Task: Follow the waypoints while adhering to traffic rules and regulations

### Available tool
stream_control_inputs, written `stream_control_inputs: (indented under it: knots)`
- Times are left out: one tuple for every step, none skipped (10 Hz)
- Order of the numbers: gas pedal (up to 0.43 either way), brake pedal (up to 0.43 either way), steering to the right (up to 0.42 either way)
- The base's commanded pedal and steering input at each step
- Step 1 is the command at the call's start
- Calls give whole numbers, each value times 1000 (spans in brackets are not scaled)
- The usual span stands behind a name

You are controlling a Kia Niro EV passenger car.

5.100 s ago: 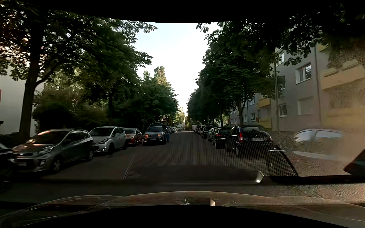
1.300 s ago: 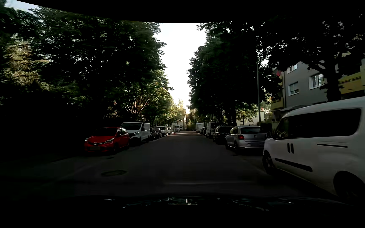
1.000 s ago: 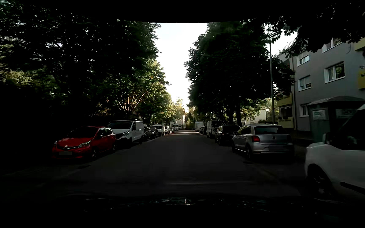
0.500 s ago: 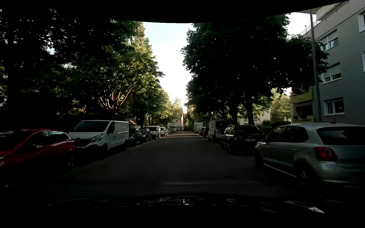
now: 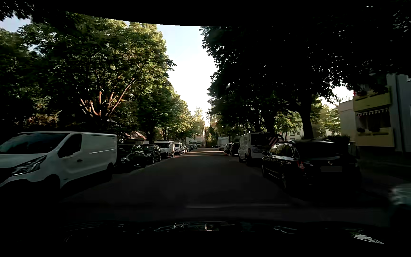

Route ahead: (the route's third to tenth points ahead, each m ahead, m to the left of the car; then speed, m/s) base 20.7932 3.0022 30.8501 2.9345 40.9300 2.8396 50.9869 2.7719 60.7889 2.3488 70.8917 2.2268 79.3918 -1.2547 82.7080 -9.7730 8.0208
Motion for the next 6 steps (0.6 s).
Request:
stream_control_inputs:
  knots:
    - [98, 0, 4]
    - [98, 0, 3]
    - [98, 0, 3]
    - [98, 0, 3]
    - [98, 0, 3]
    - [98, 0, 3]
